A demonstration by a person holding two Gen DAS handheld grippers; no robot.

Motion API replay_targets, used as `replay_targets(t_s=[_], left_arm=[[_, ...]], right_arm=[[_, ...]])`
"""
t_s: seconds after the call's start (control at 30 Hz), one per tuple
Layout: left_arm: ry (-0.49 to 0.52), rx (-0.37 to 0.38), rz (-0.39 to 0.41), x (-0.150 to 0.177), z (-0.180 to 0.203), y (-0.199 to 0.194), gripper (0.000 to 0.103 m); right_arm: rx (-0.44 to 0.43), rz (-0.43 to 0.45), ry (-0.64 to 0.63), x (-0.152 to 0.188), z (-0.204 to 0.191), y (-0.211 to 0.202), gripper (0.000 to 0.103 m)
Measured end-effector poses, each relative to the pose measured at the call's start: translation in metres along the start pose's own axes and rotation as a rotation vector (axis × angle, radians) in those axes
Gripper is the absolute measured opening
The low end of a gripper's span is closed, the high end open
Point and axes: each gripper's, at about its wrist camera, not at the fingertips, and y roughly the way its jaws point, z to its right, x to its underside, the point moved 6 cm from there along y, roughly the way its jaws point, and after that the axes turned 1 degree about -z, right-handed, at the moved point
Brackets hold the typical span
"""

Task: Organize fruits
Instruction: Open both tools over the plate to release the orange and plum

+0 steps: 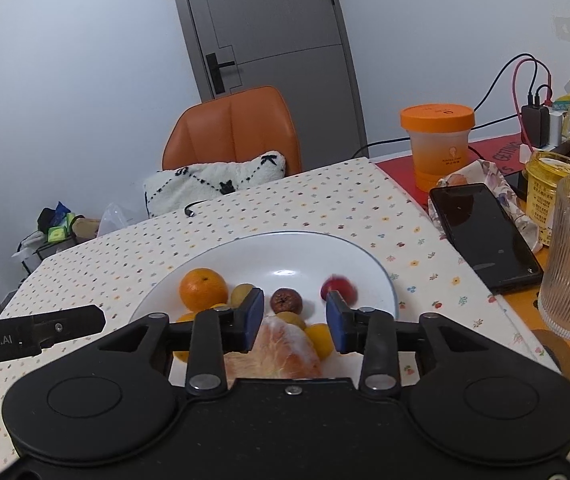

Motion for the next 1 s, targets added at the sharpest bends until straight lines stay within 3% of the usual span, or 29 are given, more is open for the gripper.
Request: replay_targets(t_s=[0.23,0.3,0.67,1.0], left_arm=[[-0.009,-0.044,0.018,-0.001,-0.013,-0.014,0.079],[-0.018,-0.057,0.015,-0.001,-0.018,-0.018,0.080],[-0.056,-0.119,0.028,0.003,-0.041,-0.049,0.084],[-0.090,-0.169,0.064,0.014,-0.055,-0.080,0.096]], right_arm=[[-0.012,0.003,-0.018,-0.001,-0.015,-0.008,0.039],[-0.018,0.005,-0.022,-0.001,-0.019,-0.011,0.045],[-0.057,0.014,-0.050,0.003,-0.044,-0.029,0.054],[-0.091,0.024,-0.090,0.008,-0.062,-0.050,0.076]])
